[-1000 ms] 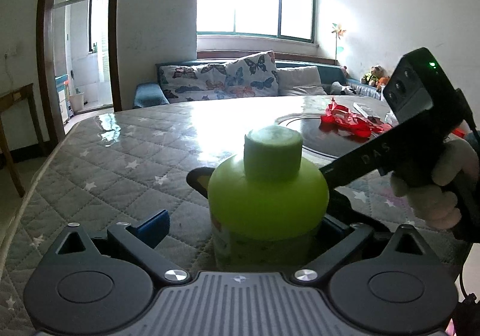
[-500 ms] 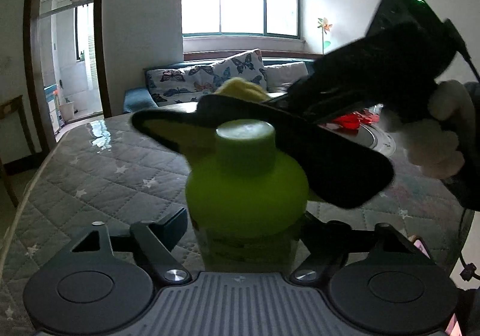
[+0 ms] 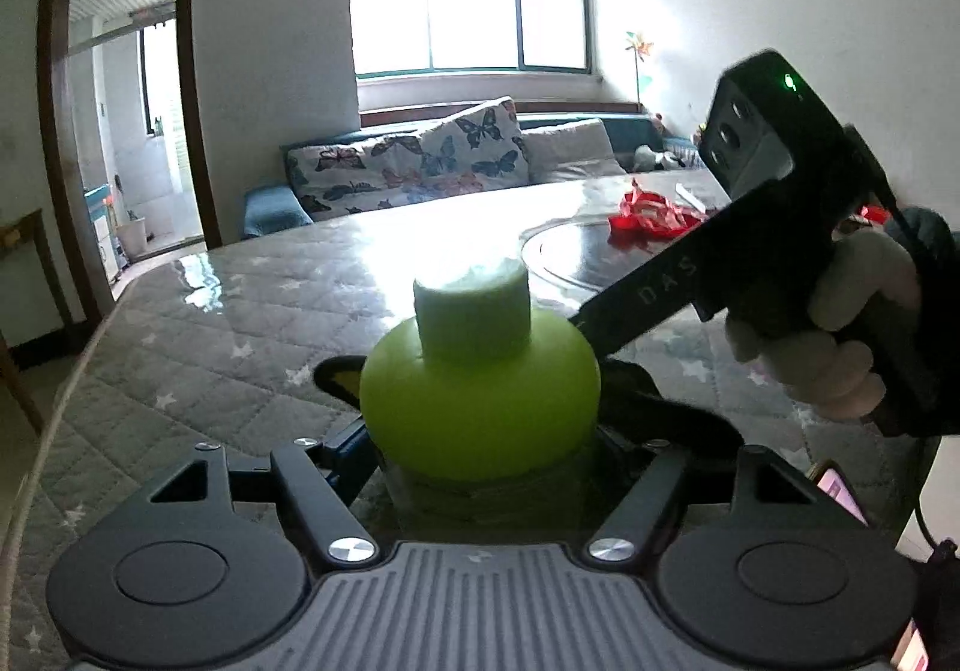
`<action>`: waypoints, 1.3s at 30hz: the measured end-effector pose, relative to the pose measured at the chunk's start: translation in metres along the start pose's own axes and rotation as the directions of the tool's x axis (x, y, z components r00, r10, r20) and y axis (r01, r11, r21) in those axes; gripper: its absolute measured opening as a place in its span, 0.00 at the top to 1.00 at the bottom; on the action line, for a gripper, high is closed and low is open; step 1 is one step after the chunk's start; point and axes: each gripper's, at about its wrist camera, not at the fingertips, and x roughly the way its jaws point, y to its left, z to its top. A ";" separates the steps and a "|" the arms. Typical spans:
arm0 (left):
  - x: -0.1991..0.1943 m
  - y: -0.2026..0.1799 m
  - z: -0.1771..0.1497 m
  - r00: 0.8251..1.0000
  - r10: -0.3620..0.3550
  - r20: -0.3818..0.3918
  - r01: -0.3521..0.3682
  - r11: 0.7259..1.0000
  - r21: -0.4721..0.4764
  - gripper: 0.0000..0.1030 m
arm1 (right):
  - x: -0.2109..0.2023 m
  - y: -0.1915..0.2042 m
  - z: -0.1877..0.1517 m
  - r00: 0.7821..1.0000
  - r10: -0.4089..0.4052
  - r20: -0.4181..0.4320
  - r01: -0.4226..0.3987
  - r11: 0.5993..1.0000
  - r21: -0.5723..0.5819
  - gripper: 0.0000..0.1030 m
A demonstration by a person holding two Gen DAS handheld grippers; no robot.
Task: Clean container
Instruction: 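Wipe the cloth over the green bottle's cap and shoulder with the right gripper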
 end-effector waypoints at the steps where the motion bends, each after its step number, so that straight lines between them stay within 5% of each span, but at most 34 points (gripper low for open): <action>1: 0.000 0.000 0.001 1.000 0.003 0.006 -0.003 1.000 -0.011 0.28 | -0.003 -0.002 0.001 1.000 -0.005 0.009 0.005 1.000 0.005 0.83; 14: 0.004 0.001 0.013 0.999 0.009 0.036 -0.007 0.999 -0.035 0.32 | -0.037 -0.034 0.009 0.988 -0.088 0.129 0.077 0.993 0.089 0.83; 24: 0.046 -0.003 0.033 0.991 -0.125 0.043 0.124 0.992 0.024 0.32 | -0.051 -0.066 0.018 0.971 -0.145 0.193 0.113 0.979 0.169 0.83; 39: 0.043 -0.011 0.022 0.996 -0.080 0.034 0.077 0.994 0.081 0.25 | -0.051 -0.052 0.032 0.972 -0.009 0.234 -0.016 0.994 0.104 0.83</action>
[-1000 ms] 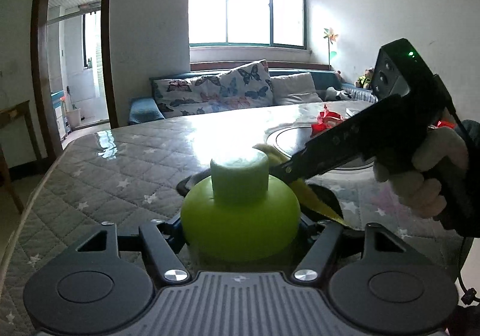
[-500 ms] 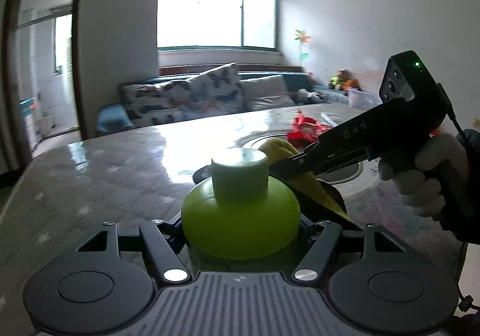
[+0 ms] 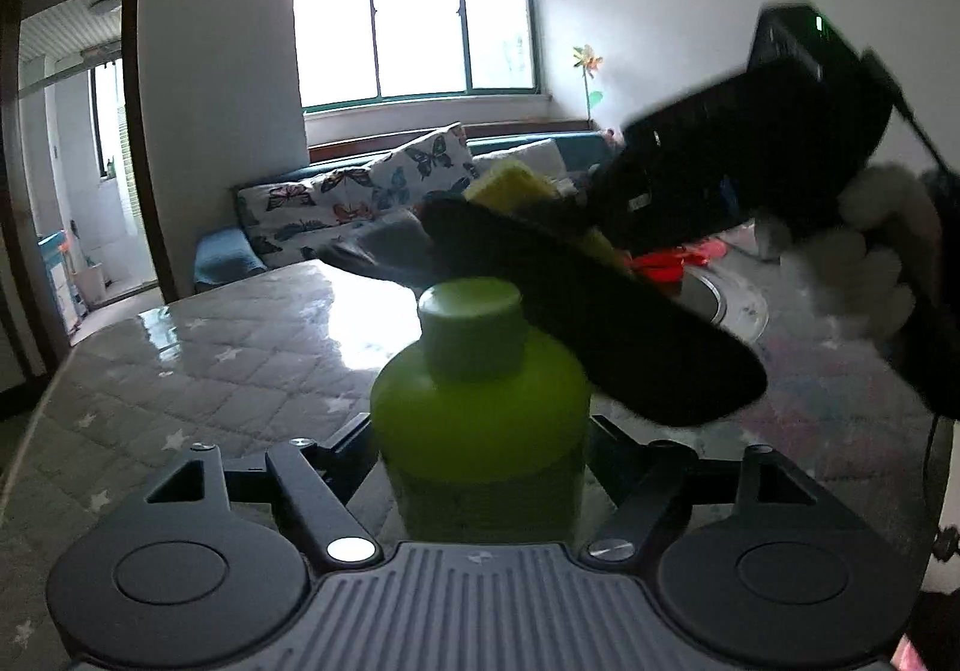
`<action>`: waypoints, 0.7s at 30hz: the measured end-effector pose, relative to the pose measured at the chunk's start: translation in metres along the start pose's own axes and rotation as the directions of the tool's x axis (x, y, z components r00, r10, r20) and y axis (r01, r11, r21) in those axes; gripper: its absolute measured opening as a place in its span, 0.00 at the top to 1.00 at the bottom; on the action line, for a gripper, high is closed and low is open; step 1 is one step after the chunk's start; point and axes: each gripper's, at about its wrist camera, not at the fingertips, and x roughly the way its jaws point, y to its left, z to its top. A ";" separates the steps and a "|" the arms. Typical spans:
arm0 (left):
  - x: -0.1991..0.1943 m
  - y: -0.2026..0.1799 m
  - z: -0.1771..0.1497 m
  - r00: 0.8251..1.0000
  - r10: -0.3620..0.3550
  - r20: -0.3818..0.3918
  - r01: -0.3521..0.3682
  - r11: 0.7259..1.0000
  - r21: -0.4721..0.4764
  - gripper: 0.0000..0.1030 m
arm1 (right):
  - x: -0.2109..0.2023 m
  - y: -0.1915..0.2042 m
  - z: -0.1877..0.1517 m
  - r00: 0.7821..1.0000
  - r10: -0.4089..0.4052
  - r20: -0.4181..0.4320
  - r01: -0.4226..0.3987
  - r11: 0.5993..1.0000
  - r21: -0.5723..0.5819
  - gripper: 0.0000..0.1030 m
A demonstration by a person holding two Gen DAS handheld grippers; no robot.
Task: Clean container
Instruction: 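Wipe the cloth over the green bottle's cap and shoulder with the right gripper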
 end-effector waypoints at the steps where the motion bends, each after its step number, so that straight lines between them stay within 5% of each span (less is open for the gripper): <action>1: 0.000 0.001 -0.002 1.000 -0.001 -0.007 0.001 1.000 -0.011 0.25 | 0.001 0.001 -0.002 1.000 -0.004 -0.008 0.004 1.000 -0.005 0.83; 21: -0.003 0.008 -0.011 1.000 -0.006 -0.018 0.005 0.998 -0.058 0.25 | 0.024 0.018 -0.032 0.983 -0.087 -0.158 0.071 0.992 -0.108 0.83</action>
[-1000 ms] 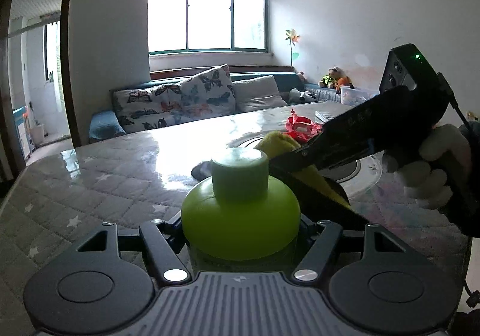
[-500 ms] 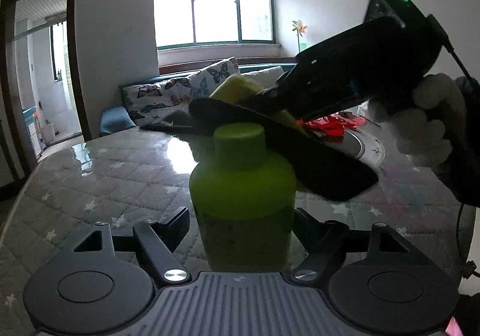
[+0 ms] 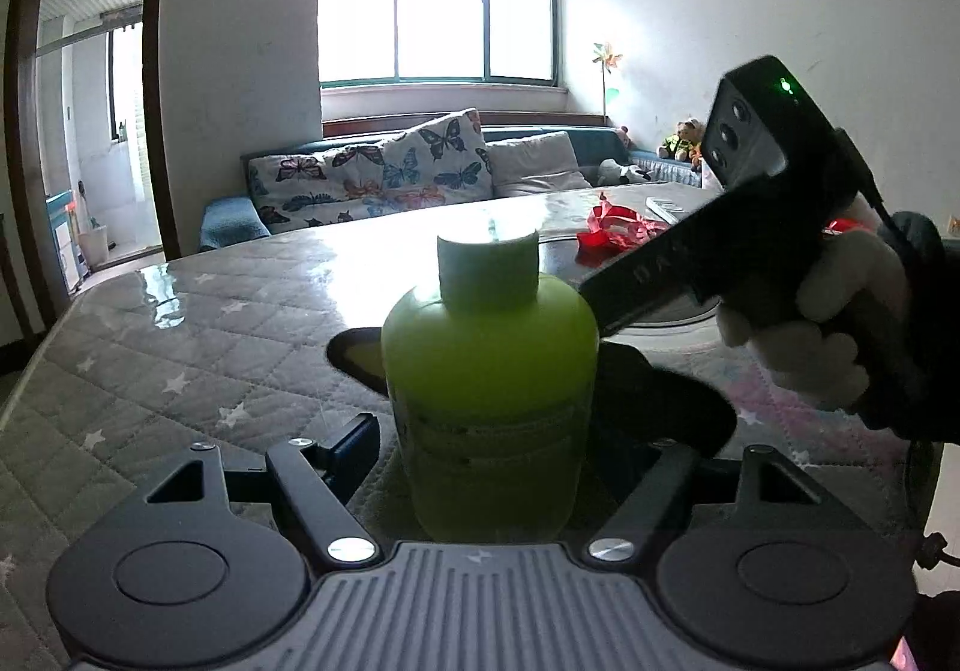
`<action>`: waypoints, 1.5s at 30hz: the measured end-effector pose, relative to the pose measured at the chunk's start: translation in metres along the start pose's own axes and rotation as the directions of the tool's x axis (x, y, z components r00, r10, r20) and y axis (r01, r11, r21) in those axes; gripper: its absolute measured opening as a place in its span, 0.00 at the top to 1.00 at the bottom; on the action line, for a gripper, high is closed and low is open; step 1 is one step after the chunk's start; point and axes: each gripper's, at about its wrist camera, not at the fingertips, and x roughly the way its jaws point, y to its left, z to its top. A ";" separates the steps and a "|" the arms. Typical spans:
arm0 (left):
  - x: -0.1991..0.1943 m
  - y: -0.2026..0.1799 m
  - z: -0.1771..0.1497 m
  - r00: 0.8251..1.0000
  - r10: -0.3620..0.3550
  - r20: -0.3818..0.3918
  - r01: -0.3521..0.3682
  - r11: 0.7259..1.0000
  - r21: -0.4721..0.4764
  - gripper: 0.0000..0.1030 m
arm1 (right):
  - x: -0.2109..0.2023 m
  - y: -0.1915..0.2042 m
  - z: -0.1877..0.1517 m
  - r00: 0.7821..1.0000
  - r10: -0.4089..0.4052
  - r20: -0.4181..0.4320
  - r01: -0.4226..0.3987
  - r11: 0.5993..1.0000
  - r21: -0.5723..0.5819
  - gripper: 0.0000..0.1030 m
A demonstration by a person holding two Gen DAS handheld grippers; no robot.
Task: Clean container
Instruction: 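Wipe the cloth over the green bottle's cap and shoulder with the right gripper, then sweep the cloth around the bottle's side with the right gripper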
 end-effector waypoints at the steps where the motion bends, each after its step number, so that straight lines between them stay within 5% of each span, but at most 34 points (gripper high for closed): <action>1: -0.001 0.000 0.000 1.000 0.003 0.000 -0.003 1.000 0.002 0.25 | 0.001 0.001 -0.001 1.000 -0.004 -0.008 0.004 1.000 -0.005 0.83; 11: -0.010 0.001 -0.005 1.000 0.020 -0.003 -0.020 1.000 -0.015 0.26 | -0.017 0.014 -0.016 1.000 -0.006 -0.013 0.006 1.000 -0.016 0.83; 20: -0.008 -0.001 -0.006 1.000 0.026 -0.009 -0.026 1.000 -0.011 0.27 | -0.041 0.035 0.014 0.993 0.071 0.099 -0.068 0.997 -0.028 0.83; 37: -0.010 -0.003 -0.010 1.000 0.026 -0.007 -0.026 1.000 -0.018 0.25 | 0.009 0.008 0.013 1.000 0.017 -0.017 -0.016 1.000 0.023 0.83; 45: -0.010 -0.006 -0.008 0.998 0.055 -0.027 -0.055 0.998 -0.026 0.17 | -0.009 0.002 -0.001 1.000 0.016 0.005 -0.016 0.998 0.065 0.83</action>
